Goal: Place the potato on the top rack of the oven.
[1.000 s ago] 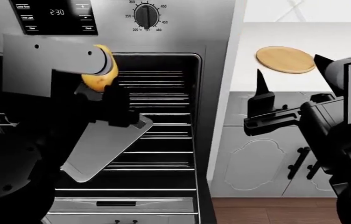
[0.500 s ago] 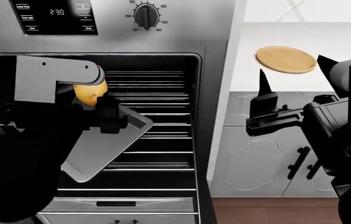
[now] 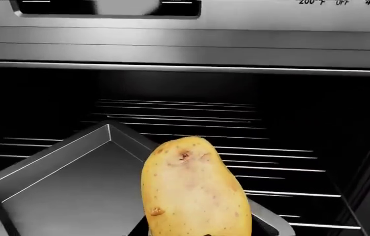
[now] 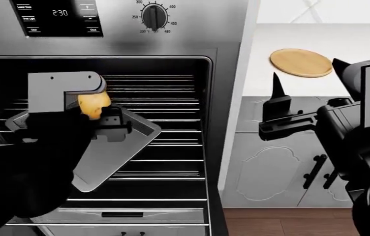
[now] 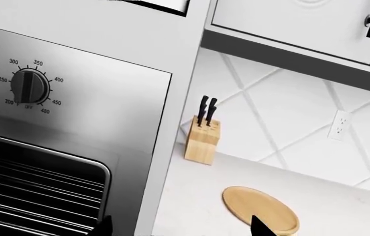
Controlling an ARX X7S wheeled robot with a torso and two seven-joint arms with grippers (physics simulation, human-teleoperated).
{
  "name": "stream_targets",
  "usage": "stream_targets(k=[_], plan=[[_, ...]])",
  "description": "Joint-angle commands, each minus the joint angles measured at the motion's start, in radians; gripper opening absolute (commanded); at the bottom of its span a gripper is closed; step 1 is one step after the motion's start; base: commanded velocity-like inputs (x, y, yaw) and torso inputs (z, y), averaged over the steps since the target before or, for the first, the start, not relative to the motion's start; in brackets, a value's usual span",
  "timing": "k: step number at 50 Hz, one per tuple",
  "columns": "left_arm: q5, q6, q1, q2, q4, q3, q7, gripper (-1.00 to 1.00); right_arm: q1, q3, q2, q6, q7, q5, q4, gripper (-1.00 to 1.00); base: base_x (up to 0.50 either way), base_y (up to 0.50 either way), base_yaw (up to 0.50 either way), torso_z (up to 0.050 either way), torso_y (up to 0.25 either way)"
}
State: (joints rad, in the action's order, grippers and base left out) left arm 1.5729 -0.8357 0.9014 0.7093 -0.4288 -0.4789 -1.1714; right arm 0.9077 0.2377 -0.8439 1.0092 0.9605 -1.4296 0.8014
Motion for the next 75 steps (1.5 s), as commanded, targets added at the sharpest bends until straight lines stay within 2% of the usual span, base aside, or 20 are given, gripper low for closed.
stream_targets(k=[1, 20, 57, 75], plan=[[-0.076, 0.034, -0.021, -0.017, 0.076, -0.016, 0.048, -1.0, -0.017, 0.017, 0.009, -0.008, -0.035, 0.055, -0.024, 1.0, 0.0, 0.0, 0.0, 0.0, 0.0], [-0.147, 0.05, -0.027, -0.015, 0.145, -0.029, 0.057, -1.0, -0.034, 0.035, 0.016, -0.022, -0.061, 0.096, -0.041, 1.0, 0.0, 0.0, 0.0, 0.0, 0.0], [-0.177, 0.081, -0.069, -0.034, 0.253, -0.045, 0.109, -1.0, -0.064, 0.051, 0.011, -0.043, -0.077, 0.133, -0.052, 1.0, 0.0, 0.0, 0.0, 0.0, 0.0], [-0.167, 0.083, -0.069, -0.031, 0.249, -0.039, 0.095, -1.0, -0.069, 0.047, 0.004, -0.052, -0.073, 0.13, -0.046, 1.0, 0.0, 0.0, 0.0, 0.0, 0.0]])
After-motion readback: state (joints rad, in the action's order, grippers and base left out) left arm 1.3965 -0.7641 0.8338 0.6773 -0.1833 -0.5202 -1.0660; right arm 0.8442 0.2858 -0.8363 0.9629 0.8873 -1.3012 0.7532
